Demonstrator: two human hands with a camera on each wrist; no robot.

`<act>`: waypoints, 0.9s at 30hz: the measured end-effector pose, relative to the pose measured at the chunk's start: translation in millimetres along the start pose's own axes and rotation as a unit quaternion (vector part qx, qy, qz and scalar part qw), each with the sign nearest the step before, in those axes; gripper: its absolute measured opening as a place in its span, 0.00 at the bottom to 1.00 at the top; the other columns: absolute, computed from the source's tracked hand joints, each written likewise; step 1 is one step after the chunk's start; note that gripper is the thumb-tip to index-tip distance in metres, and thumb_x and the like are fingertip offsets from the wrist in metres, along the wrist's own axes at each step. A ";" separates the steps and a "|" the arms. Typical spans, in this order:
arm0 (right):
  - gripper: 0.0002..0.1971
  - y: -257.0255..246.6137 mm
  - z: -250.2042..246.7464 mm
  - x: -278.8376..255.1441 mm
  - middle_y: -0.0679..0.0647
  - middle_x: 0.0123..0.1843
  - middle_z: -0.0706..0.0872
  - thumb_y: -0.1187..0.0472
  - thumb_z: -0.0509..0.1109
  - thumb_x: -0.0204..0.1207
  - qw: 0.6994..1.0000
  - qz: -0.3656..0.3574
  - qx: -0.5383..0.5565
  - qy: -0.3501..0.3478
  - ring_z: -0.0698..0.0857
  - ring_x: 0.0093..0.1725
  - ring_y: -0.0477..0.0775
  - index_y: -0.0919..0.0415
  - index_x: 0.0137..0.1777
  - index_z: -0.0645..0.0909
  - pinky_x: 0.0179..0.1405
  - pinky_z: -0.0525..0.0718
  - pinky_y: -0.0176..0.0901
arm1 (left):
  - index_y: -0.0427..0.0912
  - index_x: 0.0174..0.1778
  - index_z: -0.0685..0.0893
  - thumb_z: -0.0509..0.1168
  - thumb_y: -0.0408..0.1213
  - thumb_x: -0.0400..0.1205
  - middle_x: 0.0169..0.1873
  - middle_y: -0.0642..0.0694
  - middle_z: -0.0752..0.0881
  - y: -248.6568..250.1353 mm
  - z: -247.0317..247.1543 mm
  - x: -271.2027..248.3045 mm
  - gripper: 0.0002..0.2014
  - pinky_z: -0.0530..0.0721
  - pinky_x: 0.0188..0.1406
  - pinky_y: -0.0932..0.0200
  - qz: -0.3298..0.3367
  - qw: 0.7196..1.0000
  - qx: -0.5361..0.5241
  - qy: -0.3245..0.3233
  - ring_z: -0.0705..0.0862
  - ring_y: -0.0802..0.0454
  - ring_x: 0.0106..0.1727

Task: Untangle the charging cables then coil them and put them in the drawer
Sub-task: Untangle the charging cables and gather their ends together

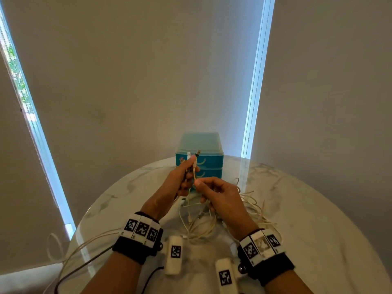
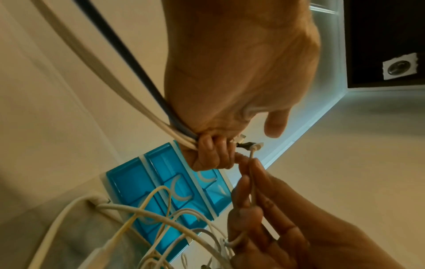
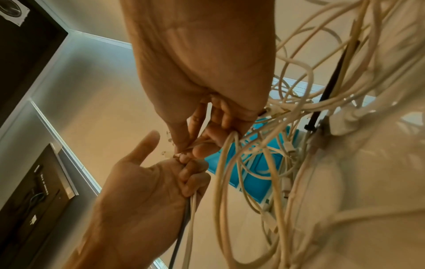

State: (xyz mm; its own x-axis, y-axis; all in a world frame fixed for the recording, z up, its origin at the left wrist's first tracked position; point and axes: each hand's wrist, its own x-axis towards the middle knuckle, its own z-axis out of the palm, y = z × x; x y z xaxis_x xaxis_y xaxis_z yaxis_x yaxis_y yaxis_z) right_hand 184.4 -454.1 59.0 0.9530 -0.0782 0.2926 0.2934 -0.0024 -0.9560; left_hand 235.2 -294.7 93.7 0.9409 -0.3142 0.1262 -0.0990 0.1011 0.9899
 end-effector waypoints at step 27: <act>0.06 -3.1 -66.4 14.2 0.40 0.48 0.95 0.45 0.83 0.80 0.962 -0.107 -0.155 0.197 0.94 0.50 0.44 0.43 0.52 0.93 0.58 0.95 0.53 | 0.48 0.44 0.76 0.49 0.58 0.95 0.36 0.49 0.82 4.7 -17.0 6.1 0.22 0.92 0.62 0.47 0.154 0.924 -0.323 0.133 0.87 0.50 0.38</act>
State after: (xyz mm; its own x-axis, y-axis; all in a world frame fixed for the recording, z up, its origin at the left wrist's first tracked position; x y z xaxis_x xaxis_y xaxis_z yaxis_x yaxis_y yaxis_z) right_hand 192.0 -521.5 64.8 0.7524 -0.4154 0.5112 0.3849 -0.3525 -0.8530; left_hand 246.0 -280.1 98.1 0.9553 0.0582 0.2900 -0.2421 0.7168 0.6539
